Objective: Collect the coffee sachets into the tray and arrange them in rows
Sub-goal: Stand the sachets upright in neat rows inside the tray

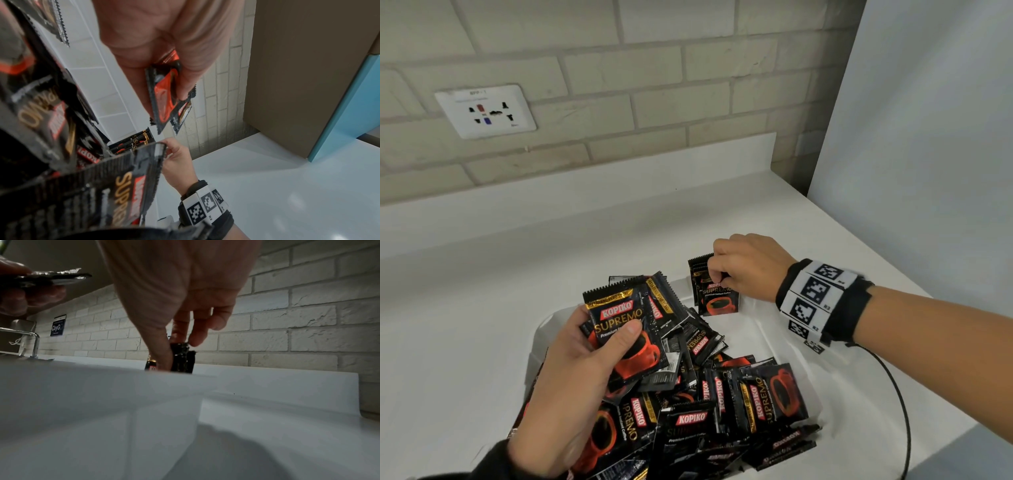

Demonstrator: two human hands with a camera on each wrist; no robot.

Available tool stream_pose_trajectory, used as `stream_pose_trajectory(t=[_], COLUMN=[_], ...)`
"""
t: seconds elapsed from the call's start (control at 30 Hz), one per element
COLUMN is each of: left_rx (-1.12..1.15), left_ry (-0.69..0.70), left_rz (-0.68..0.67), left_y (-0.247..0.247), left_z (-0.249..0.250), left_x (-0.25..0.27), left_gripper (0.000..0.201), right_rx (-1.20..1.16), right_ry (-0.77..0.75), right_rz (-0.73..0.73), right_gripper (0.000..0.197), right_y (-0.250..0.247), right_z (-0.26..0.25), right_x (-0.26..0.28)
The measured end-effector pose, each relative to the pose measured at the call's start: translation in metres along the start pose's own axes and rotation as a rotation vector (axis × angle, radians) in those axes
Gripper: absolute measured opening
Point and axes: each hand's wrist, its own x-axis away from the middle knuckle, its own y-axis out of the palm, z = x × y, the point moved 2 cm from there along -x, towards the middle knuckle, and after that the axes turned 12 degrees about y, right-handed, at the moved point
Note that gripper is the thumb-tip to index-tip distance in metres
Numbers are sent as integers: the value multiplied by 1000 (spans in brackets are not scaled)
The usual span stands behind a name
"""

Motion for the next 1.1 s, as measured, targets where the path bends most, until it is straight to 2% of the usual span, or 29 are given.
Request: stream_pose_trajectory(t=[0.17,0.4,0.53,0.67,0.73,0.87,1.0,1.1], left_rx=[-3,-5,8,62,56,31,5,42], left_ry=[0,8,10,-32,-26,-4,-15,-41], left_rz=[-14,-14,-19,-50,-56,-65,-116,-144], left_y=[2,-1,3,14,21,31,34,32], left_z=[0,-4,-7,-9,-9,-4,-5,-9], left_x=[1,1,-2,-5,-5,-2,2,4], left_gripper=[30,29,31,38,46,50,52,41], right_rx=[67,25,-213,-647,-760,-812,-871,-961], right_ry=[-5,31,165,177,146,154,147,189], right_rz=[-6,40,95,-33,-78,-49,-91,-134], right_gripper=[16,14,15,15,26,52,34,29], right_y=[2,0,-19,-33,-38,-46,-42,-38], right_z=[-2,3,4,-15,-29,-40,-42,-37], right_x=[-2,3,16,34,44,46,40,38])
